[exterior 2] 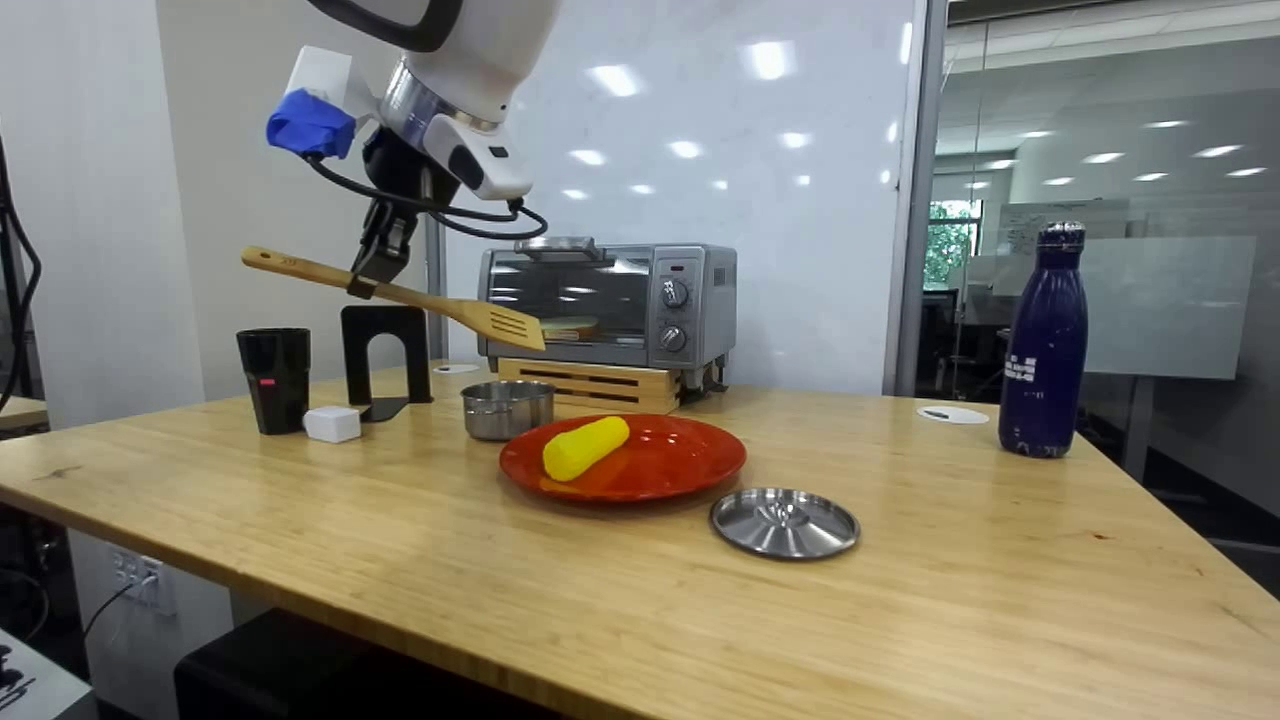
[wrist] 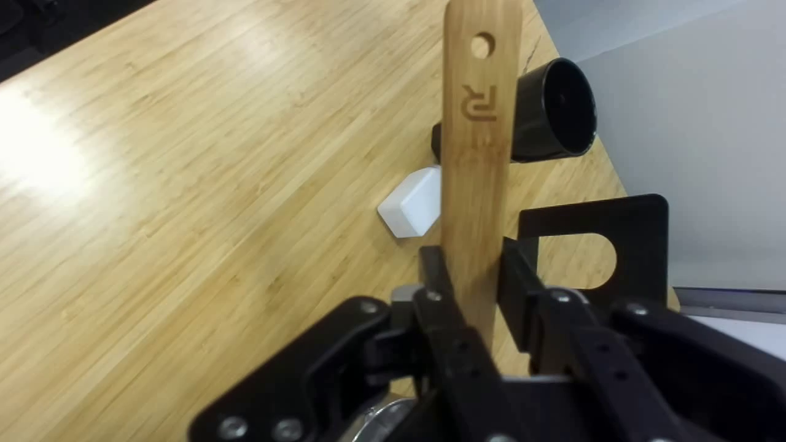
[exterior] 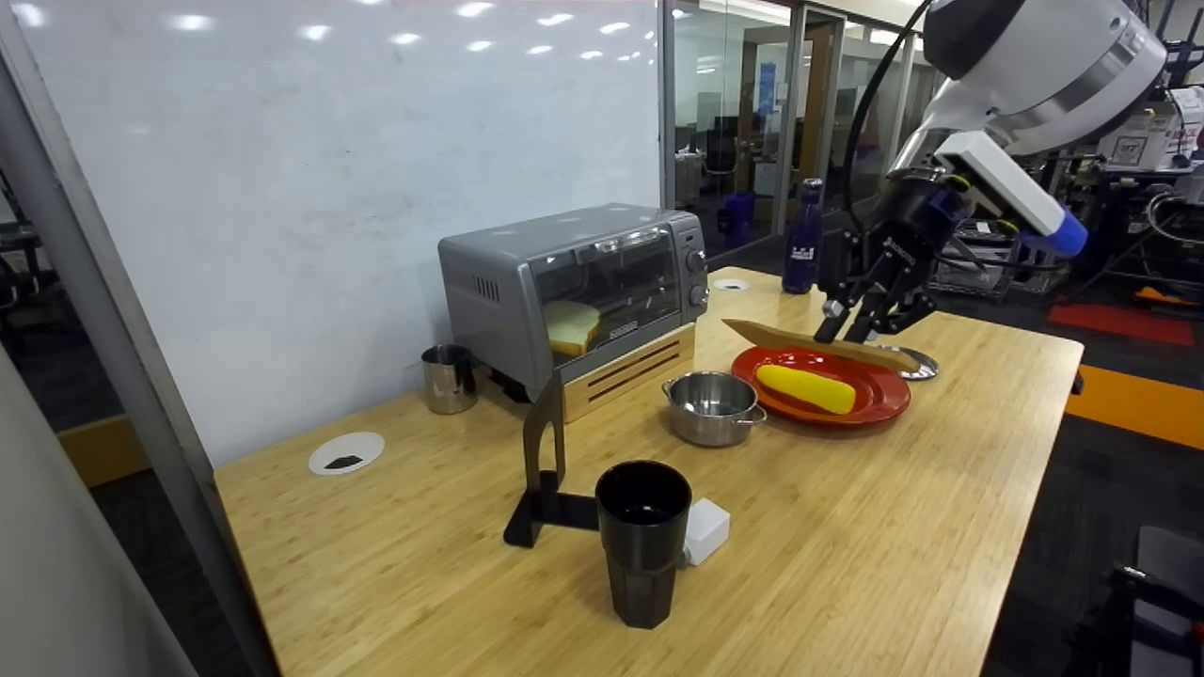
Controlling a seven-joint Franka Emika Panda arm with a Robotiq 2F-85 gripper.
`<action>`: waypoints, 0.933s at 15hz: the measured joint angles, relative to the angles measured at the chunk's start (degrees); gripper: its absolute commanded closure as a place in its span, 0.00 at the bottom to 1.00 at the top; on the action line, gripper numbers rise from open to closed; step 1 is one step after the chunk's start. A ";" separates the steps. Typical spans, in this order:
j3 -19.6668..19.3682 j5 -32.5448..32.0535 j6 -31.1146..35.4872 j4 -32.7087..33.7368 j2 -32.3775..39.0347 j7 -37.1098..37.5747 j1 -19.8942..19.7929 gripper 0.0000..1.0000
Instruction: Use the wooden cooking stick to pick up the yellow bottle
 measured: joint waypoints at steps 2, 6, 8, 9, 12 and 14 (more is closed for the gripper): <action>0.00 3.91 0.00 0.10 -0.01 0.13 0.01 0.94; -0.24 13.43 -0.06 0.11 -0.01 0.23 -0.04 0.94; -0.50 16.83 -0.06 -0.02 -0.01 1.19 -0.29 0.94; -0.61 17.67 -0.07 -0.12 0.00 2.09 -0.51 0.94; -1.21 17.98 -1.71 -0.52 0.03 5.44 -1.31 0.94; -1.75 17.84 -4.32 -0.83 0.26 7.22 -1.93 0.94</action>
